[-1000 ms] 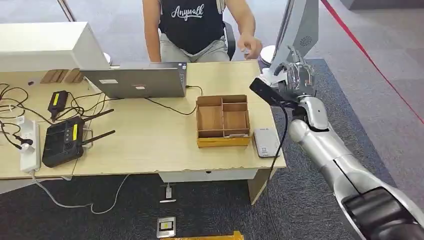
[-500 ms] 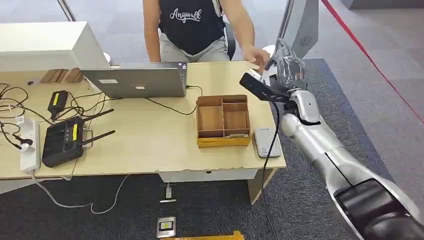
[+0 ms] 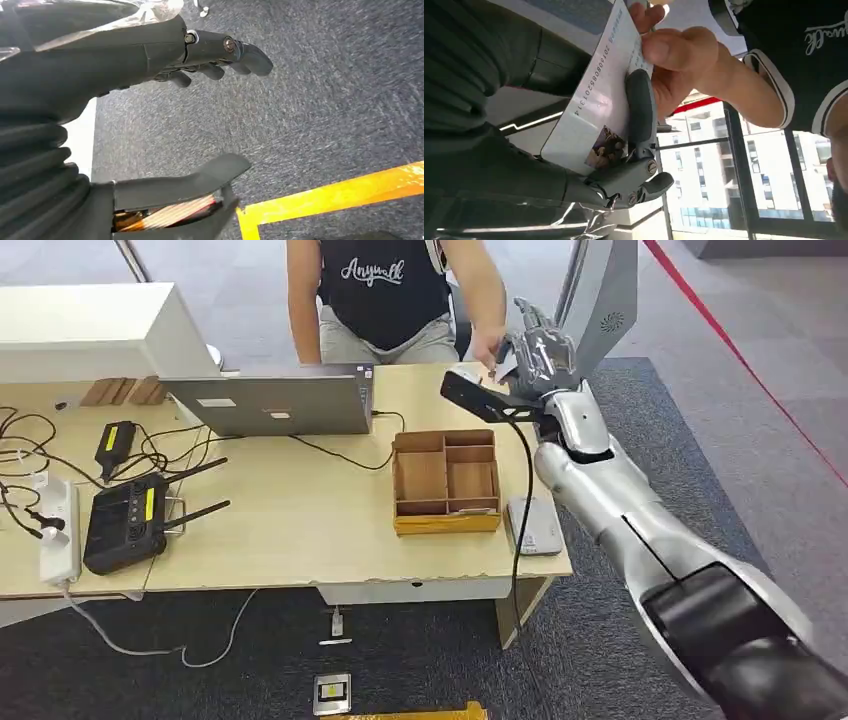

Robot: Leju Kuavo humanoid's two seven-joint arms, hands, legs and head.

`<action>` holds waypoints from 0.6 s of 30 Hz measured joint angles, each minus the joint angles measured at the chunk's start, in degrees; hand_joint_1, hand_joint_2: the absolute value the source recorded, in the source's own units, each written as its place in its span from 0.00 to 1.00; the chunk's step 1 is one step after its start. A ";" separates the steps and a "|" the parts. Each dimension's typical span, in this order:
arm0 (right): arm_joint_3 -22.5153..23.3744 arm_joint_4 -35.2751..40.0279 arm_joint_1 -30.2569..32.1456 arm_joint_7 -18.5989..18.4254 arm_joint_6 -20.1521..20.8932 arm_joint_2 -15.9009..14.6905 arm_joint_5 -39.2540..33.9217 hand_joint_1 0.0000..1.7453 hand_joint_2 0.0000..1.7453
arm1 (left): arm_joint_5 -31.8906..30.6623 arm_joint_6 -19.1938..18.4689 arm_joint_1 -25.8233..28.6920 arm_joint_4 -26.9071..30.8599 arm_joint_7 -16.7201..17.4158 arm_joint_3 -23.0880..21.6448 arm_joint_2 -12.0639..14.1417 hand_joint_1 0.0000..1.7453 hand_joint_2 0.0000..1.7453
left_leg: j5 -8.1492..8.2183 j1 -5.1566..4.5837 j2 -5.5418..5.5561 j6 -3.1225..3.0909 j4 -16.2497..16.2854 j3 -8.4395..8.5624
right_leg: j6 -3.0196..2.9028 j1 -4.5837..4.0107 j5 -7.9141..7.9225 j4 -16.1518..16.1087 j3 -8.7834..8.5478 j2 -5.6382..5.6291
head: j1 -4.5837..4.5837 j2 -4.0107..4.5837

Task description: Pass the card to the sensor for recognition and then transmit it.

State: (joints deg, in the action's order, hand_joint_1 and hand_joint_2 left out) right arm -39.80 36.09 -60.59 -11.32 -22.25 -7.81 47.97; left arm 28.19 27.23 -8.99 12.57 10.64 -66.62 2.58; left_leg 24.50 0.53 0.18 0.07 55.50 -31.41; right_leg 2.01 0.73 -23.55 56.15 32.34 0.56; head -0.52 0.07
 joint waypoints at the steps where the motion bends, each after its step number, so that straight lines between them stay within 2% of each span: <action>1: -0.18 -0.51 -0.17 0.00 -0.02 0.46 0.02 1.00 1.00 | 0.11 0.05 0.07 0.00 0.00 0.00 0.02 0.00 0.00 | 0.00 0.00 0.00 0.00 0.00 0.00 | 0.00 0.00 0.00 0.00 0.00 0.00 | 0.00 0.00; 4: -0.70 -2.25 -0.46 0.00 -0.11 1.55 0.02 1.00 1.00 | 0.46 0.26 0.40 0.00 -0.04 -0.02 0.04 0.00 0.00 | 0.00 0.00 0.00 0.00 0.00 -0.01 | 0.00 0.00 0.00 -0.01 0.00 0.00 | 0.00 0.00; 6: -0.92 -3.15 -0.52 0.00 -0.26 1.99 -0.02 0.00 1.00 | 0.63 0.42 0.69 -0.02 -0.09 -0.07 0.04 0.00 0.00 | 0.00 0.00 0.00 0.00 0.00 -0.01 | 0.00 0.01 0.00 -0.02 0.00 0.00 | 0.00 0.00; 18: -1.64 -7.06 -0.76 -0.50 -0.90 2.82 -0.19 0.00 1.00 | 1.27 1.07 1.11 -0.02 -0.26 -0.07 0.02 0.00 0.00 | 0.00 -0.01 -0.01 0.00 0.01 0.02 | 0.00 0.01 0.01 -0.02 0.00 0.00 | 0.00 0.00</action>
State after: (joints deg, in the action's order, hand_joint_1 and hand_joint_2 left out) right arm -41.44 29.03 -61.35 -11.82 -23.15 -4.98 47.78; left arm 29.46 28.30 -7.88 12.55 10.38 -66.69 2.60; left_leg 24.49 0.52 0.18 0.08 55.52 -31.39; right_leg 2.01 0.73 -23.54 56.13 32.34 0.56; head -0.52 0.07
